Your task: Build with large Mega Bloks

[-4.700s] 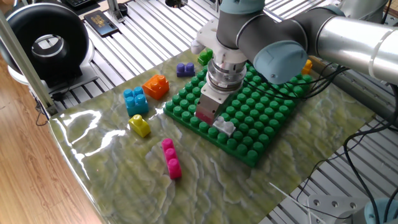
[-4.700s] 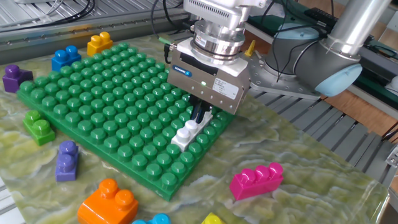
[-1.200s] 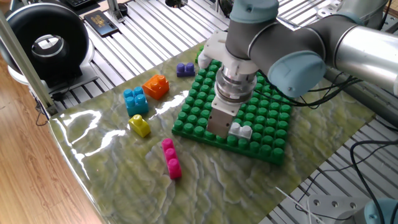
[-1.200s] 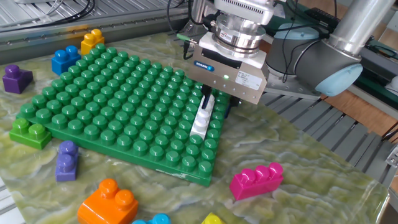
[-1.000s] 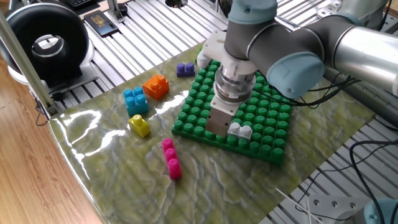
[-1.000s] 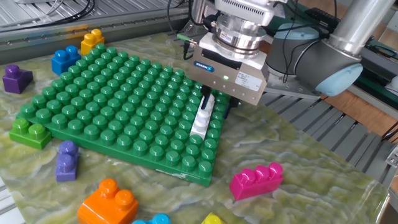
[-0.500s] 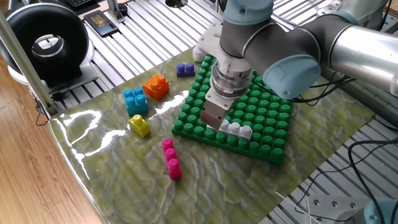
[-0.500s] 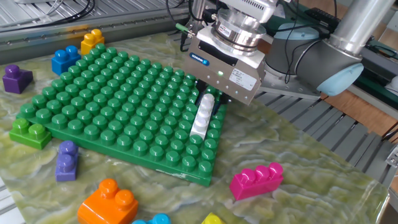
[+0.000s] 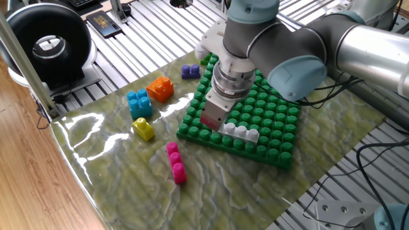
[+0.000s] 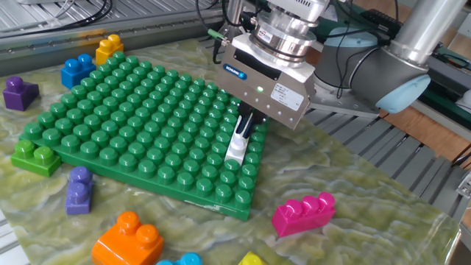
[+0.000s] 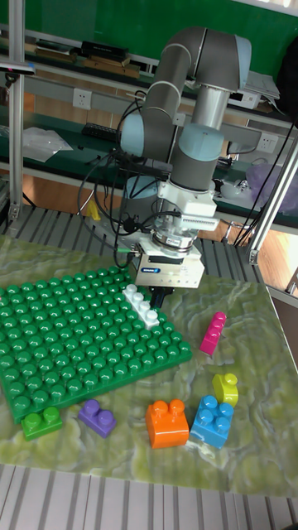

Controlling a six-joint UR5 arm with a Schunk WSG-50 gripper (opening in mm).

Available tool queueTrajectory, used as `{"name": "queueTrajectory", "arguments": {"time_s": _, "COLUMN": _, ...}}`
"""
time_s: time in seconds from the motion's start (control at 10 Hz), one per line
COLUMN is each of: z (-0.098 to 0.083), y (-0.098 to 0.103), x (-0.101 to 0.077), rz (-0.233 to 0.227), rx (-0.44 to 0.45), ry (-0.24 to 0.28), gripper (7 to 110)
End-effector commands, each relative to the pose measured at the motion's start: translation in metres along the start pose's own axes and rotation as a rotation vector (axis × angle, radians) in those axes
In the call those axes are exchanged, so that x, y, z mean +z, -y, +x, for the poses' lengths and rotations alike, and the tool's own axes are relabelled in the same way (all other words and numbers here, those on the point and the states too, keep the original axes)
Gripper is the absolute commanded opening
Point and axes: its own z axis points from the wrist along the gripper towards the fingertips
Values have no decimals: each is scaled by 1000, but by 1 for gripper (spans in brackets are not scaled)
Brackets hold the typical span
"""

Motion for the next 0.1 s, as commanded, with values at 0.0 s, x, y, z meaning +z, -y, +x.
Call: {"name": "queueTrajectory", "arguments": {"time_s": 0.0, "z": -5, "y": -4, "x": -2, "rz": -16, "rx": 15, "ry": 6, "gripper": 7}}
